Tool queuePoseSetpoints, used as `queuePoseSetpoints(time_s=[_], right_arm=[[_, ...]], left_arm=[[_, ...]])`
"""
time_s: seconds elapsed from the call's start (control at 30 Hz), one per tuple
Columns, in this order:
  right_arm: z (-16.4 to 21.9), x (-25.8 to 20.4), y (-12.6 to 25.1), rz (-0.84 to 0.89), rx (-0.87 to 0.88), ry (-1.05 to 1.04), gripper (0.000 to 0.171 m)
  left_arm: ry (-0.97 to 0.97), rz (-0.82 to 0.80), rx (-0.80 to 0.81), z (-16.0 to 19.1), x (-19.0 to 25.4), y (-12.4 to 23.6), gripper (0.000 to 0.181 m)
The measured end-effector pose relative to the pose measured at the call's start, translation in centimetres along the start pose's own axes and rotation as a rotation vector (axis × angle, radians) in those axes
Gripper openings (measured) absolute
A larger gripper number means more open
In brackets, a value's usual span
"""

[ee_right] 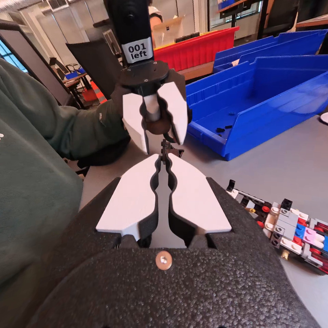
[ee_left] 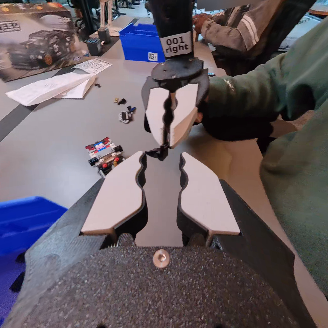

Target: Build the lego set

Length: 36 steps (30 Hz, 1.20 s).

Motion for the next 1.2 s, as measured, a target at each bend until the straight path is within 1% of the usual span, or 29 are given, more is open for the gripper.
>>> queuePoseSetpoints(time_s=[0.07,0.17,0.27,0.37,0.5,0.57,0.77,0.87,1.0,1.07,1.13,1.2], right_arm=[[0.0,-0.1,0.0,0.008,0.002,0.021,0.005],[0.0,-0.3,0.0,0.018,-0.002,0.032,0.005],[-0.2,-0.2,0.1,0.046,0.002,0.035,0.005],[-0.3,-0.4,0.0,0.086,-0.011,0.061,0.005],[-0.7,-0.3,0.2,0.138,-0.012,0.053,0.005],[-0.6,-0.3,0.2,0.158,-0.022,0.061,0.006],[-0.3,0.0,0.3,0.067,-0.033,0.009,0.005],[0.0,-0.2,0.5,0.001,-0.114,0.025,0.005],[1.2,-0.5,0.4,-0.051,-0.257,0.089,0.005],[1.7,-0.4,0.2,-0.056,-0.298,0.09,0.005],[2.1,-0.2,0.1,-0.061,-0.331,0.08,0.005],[2.3,0.0,0.1,-0.045,-0.349,0.088,0.005]], left_arm=[[-0.029,-0.012,-0.024,0.0,0.3,-0.6,0.028],[-0.059,-0.075,-0.037,-0.1,0.2,-0.9,0.015],[-0.084,-0.108,-0.041,-0.3,0.2,-0.9,0.014],[-0.146,-0.147,-0.079,-0.3,0.5,-1.0,0.014],[-0.219,-0.174,-0.067,-0.5,0.7,-1.0,0.006],[-0.236,-0.187,-0.084,-0.4,0.8,-1.2,0.006],[-0.224,-0.144,-0.058,-0.2,0.7,-1.1,0.006],[-0.164,-0.041,-0.031,0.5,0.6,-1.5,0.005],[0.026,0.149,0.039,2.1,-0.5,-1.8,0.005],[0.149,0.228,0.077,2.9,-1.3,-1.7,0.006],[0.259,0.247,0.097,3.4,-2.3,-1.3,0.005],[0.319,0.266,0.156,3.4,-2.7,-0.7,0.005]])
Point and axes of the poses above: each gripper's, where its closed fingertips meet, y back along the fingers, z out of its underside, x = y × z across the jaws, the point moved 10 cm from there along y, back along the fingers, and after that the axes turned 10 degrees about z, right-handed, at the moved point
